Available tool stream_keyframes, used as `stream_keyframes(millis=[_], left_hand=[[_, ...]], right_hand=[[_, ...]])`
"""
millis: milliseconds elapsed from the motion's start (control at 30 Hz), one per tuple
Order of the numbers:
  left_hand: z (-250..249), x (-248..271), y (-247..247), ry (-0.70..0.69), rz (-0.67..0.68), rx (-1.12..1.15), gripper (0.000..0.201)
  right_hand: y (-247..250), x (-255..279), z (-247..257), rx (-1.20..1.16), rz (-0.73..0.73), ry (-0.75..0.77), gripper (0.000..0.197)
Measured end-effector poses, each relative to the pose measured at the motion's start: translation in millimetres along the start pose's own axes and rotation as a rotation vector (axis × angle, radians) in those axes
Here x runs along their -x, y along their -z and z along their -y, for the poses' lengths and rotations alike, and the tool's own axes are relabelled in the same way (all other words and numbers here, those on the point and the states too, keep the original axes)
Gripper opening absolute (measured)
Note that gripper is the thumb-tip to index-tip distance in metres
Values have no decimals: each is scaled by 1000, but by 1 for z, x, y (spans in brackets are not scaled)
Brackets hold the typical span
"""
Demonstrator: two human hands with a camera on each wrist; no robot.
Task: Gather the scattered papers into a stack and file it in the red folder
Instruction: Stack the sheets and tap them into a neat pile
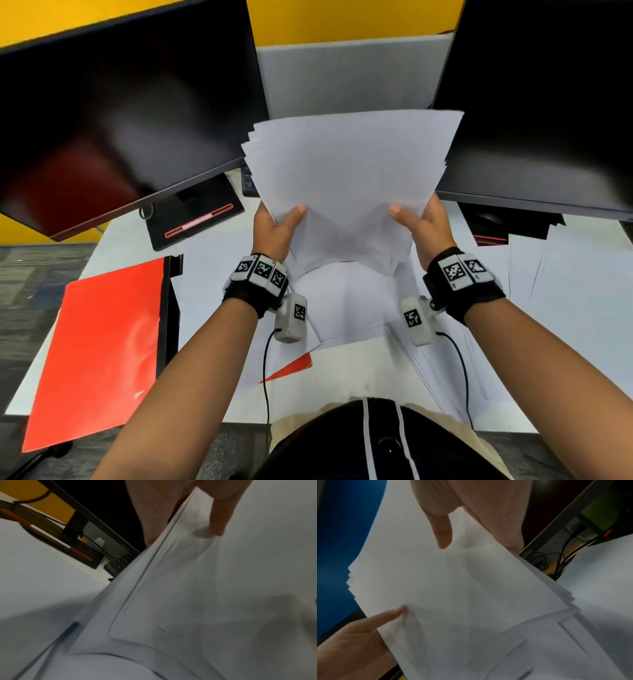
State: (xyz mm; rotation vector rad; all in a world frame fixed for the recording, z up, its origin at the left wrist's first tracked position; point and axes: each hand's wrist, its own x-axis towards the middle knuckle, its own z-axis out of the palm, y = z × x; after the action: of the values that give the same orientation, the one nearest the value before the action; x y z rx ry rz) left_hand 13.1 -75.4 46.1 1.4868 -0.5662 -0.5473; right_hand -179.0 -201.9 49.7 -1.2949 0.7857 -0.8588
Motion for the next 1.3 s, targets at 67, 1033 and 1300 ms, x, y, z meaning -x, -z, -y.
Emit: stream_keyframes(millis=[67,1033,1300], left_hand=[[2,1,0,12,-7,67,58],[-60,-36,-24,11,-397,123,28],[-57,-24,-24,145,-177,247,37]], right_hand=[[-2,3,1,-33,9,-22,55],[-36,-21,44,-31,-501,52,29],[-37,-11,38,-80,-377,228,53]])
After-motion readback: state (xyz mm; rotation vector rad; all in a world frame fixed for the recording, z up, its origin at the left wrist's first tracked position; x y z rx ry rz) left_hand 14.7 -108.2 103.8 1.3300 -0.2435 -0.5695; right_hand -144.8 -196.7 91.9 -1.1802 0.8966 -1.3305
